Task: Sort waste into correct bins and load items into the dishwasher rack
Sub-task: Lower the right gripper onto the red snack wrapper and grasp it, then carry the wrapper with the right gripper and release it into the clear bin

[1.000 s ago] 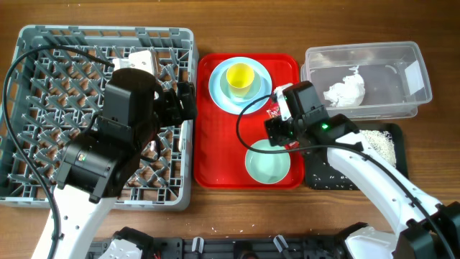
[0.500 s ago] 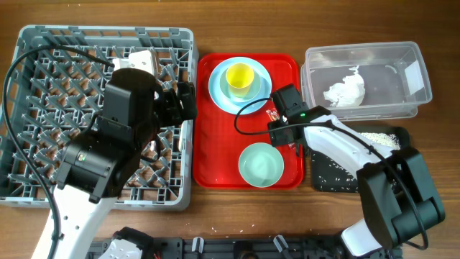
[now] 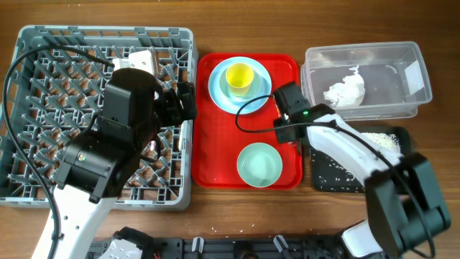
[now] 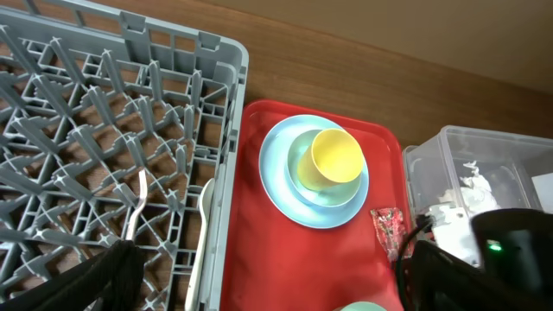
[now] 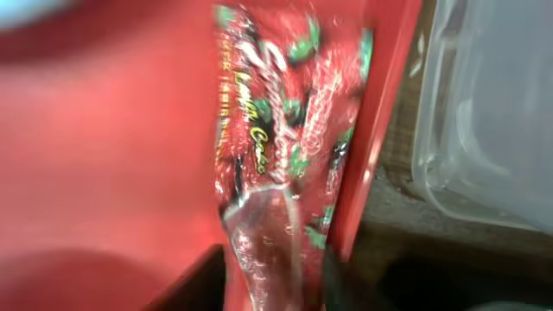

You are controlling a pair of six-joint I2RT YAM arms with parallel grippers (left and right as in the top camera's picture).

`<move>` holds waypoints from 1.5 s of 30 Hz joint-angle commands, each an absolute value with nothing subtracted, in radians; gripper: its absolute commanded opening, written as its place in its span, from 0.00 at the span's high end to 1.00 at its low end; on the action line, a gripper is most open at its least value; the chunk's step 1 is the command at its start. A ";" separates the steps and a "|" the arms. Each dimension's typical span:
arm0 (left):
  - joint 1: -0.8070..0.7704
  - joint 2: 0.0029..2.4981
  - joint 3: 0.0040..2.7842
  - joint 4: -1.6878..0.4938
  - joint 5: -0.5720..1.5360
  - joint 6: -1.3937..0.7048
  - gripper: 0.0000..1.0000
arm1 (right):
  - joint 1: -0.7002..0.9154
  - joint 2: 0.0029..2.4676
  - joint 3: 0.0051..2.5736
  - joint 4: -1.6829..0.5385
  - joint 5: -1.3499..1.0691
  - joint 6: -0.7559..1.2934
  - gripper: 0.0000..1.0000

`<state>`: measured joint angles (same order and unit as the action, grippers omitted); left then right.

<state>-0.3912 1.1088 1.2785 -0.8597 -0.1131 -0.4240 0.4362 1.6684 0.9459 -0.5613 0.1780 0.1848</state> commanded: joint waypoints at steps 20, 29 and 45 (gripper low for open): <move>-0.387 1.105 1.285 -0.857 -0.109 -0.430 0.00 | 0.446 1.741 0.886 -0.406 0.044 0.342 0.96; -0.387 1.105 1.285 -0.857 -0.109 -0.430 0.00 | 0.385 1.295 1.152 -0.566 0.403 0.265 0.96; -0.387 1.105 1.285 -0.857 -0.109 -0.430 0.00 | -0.040 1.405 1.246 -0.634 0.104 0.235 0.72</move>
